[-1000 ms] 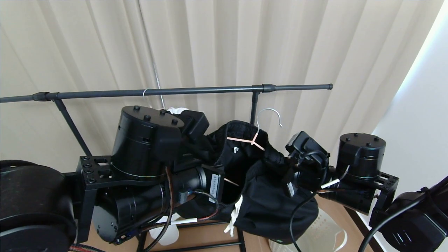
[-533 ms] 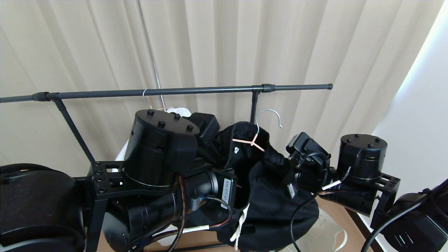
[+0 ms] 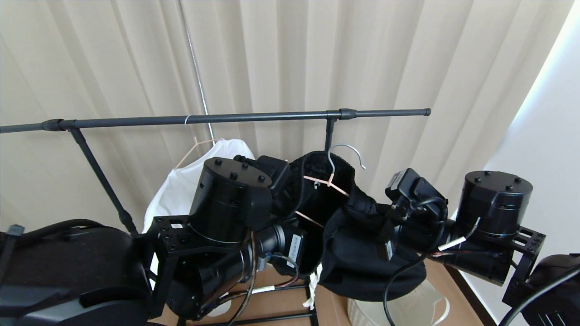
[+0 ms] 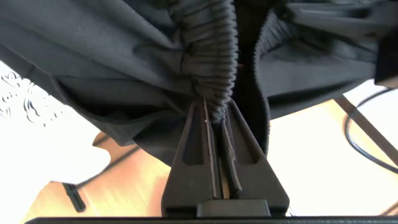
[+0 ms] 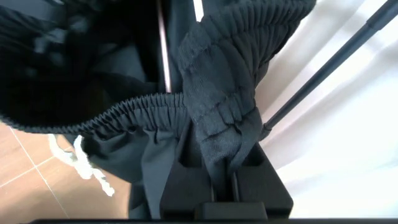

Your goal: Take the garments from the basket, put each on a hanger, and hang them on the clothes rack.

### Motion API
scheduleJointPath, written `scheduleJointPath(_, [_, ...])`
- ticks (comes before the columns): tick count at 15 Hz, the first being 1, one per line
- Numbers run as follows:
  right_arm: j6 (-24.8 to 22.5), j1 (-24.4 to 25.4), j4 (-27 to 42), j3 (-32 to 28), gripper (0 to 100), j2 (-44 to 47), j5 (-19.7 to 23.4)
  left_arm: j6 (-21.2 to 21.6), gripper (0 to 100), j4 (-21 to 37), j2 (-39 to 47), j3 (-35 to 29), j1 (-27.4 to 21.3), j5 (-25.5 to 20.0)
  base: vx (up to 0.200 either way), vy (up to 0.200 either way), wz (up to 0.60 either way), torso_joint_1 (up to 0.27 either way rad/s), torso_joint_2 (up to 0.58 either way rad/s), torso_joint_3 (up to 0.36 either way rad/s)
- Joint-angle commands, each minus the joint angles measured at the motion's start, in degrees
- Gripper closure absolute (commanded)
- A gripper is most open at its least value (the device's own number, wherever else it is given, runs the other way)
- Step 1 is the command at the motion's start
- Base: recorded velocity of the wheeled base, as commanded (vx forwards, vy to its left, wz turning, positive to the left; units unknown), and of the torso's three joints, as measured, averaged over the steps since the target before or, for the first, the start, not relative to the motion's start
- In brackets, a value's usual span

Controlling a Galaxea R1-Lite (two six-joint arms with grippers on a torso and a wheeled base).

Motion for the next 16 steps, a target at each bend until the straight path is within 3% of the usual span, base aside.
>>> scheduleJointPath(1, [-0.12, 0.86, 0.00, 0.31, 100, -1.63, -0.06, 0.54, 100, -0.70, 2.67, -0.17, -0.29, 0.21, 0.000, 0.000, 0.00, 0.000, 0.00, 0.000])
scheduleJointPath(6, [-0.21, 3.41, -0.09, 1.89, 100, -4.27, -0.32, 0.45, 100, -2.28, 6.10, -4.12, -0.29, 1.88, 0.000, 0.000, 0.00, 0.000, 0.00, 0.000])
scheduleJointPath(13, [-0.30, 4.29, -0.09, 2.42, 100, -5.32, -0.41, 0.45, 100, -7.20, 6.01, -3.59, -0.55, 3.90, 0.000, 0.000, 0.00, 0.000, 0.00, 0.000])
scheduleJointPath(14, [-0.30, 4.20, -0.09, 2.42, 100, -5.32, -0.41, 0.54, 0, -7.20, 4.87, -3.15, -0.99, 3.90, 0.000, 0.000, 0.00, 0.000, 0.00, 0.000])
scheduleJointPath(16, [-0.21, 4.20, 0.00, 2.24, 100, -5.23, -0.41, 0.54, 0, -7.11, 2.06, -1.84, -1.96, 3.90, 0.000, 0.000, 0.00, 0.000, 0.00, 0.000])
